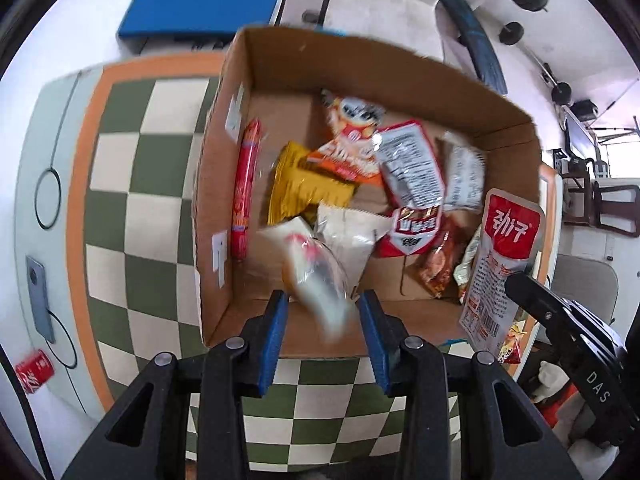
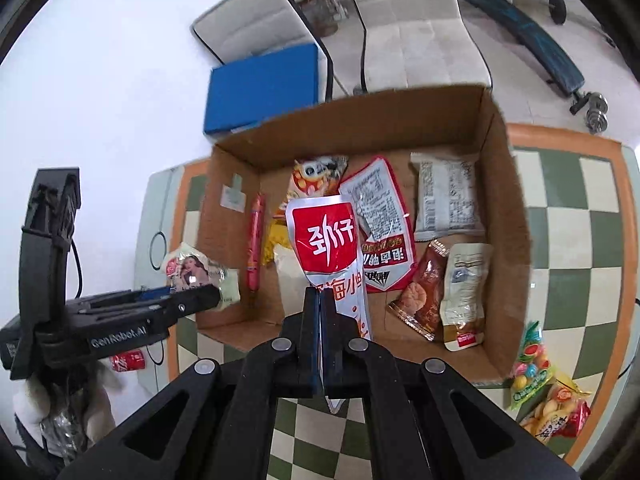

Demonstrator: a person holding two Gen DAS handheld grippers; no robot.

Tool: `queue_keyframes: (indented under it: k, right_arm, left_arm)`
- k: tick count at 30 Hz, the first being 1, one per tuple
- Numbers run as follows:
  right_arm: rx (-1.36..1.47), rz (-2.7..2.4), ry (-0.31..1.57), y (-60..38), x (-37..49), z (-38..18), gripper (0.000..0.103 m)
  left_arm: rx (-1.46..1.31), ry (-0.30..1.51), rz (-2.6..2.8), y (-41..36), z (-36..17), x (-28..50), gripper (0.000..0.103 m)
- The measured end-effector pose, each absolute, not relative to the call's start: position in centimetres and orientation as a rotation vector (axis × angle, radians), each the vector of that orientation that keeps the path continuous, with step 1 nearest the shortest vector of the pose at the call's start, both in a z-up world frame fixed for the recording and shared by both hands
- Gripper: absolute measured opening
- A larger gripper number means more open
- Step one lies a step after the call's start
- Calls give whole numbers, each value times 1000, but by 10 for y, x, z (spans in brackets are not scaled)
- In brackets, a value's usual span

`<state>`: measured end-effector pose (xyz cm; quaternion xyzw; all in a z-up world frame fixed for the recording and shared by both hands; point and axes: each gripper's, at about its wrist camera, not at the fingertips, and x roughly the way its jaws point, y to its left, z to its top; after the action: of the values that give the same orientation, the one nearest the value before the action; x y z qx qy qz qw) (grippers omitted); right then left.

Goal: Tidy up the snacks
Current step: 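Lower both held packets into the box and open both grippers, then move both open grippers toward the long white-red packet and candy bag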

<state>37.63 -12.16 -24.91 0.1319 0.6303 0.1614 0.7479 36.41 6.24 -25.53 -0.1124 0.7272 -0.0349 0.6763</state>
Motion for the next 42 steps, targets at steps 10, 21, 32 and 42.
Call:
queue_keyframes:
  k: [10, 21, 32, 42]
  right_arm:
    - [246, 303, 1439, -112, 381, -278, 93]
    - [162, 206, 1351, -118, 359, -246, 96]
    - [206, 218, 1181, -117, 287, -188, 97]
    - [134, -15, 903, -163, 155, -152, 98]
  left_arm:
    - [-266, 1596, -53, 74, -251, 361, 70]
    - [-110, 1419, -48, 58, -193, 334, 88]
    - [-8, 1141, -104, 49, -119, 265, 96]
    - [56, 934, -125, 4, -108, 173, 96]
